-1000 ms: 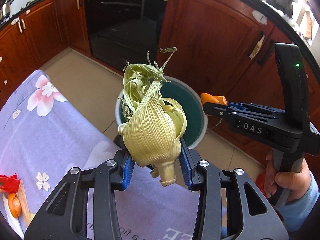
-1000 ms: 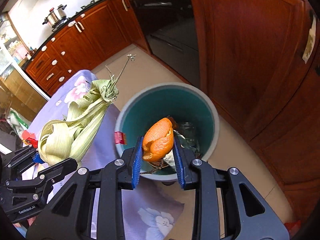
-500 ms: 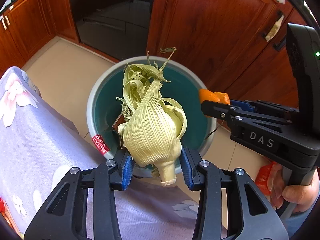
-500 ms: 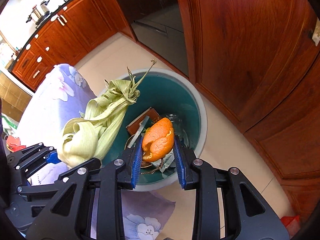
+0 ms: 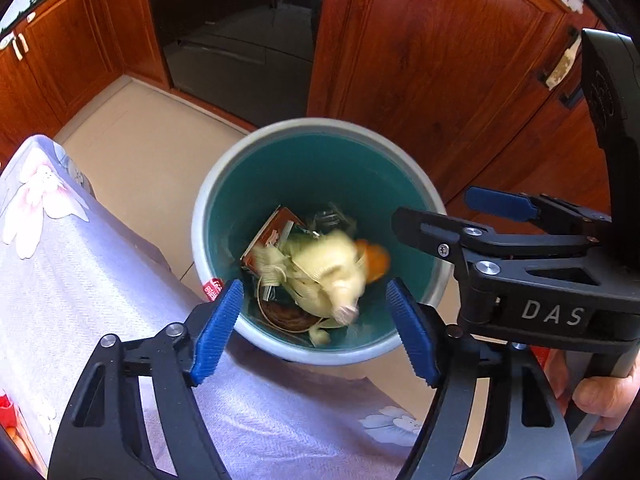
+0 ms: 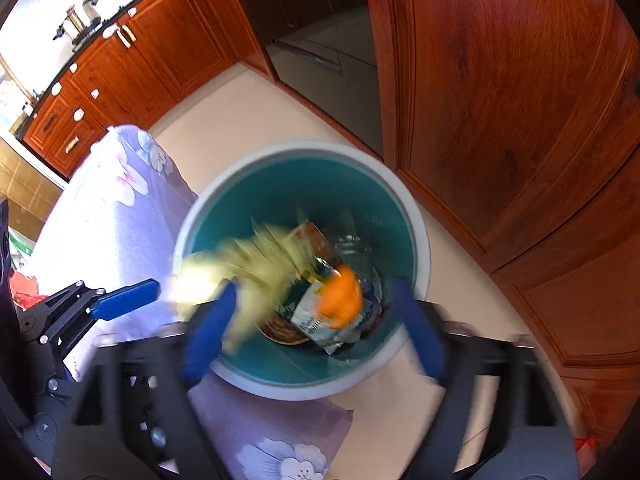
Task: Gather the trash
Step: 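Carry corn husks and orange peel over the bin and open both tools, then move both tools back over the table toward the tissue and red bag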
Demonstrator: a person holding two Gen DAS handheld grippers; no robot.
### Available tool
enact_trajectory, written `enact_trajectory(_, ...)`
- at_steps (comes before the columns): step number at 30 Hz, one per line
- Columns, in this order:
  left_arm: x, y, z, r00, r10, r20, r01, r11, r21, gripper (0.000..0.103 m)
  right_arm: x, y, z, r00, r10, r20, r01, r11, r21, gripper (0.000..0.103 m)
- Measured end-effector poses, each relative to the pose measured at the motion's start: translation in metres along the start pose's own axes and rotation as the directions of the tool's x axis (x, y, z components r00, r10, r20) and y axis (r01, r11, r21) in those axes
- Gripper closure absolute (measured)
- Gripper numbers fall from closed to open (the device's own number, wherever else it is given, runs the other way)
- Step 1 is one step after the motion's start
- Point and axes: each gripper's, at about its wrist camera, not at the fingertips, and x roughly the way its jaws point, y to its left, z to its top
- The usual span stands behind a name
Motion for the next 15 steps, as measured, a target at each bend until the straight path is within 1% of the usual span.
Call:
enact_trajectory(1,-0.003,0.002,-0.001,1.0,-0.005,0.0,0.005,1.0,-0.006,0.023,-0.001,0.002,0.001,1.0,0.002,-0.005,-0.002,1.0,0.001,0.018)
enact_trajectory(3,-0.009,0.005,-0.002,1.0,-0.003,0.003,0.003,1.0,-0.017,0.014,-0.003,0.004,0.002,1.0,0.002,-0.012,-0.001,1.0,0.009,0.014)
enact_trajectory(6,-0.02,0.007,-0.006,0.999,0.008,0.036,-0.007,1.0,-0.019,0.007,-0.009,0.01,0.001,1.0,-0.007,-0.008,0.007,1.0,0.0,0.013)
enact_trajectory(8,-0.027,0.008,-0.008,0.999,0.011,0.05,-0.01,1.0,-0.021,0.006,-0.014,0.013,0.0,1.0,-0.018,-0.005,0.018,1.0,-0.015,0.011)
enact_trajectory(15,-0.044,0.013,-0.017,0.998,0.013,0.062,-0.012,1.0,-0.023,0.005,-0.027,0.022,-0.005,1.0,-0.021,0.005,0.021,0.999,-0.028,0.011)
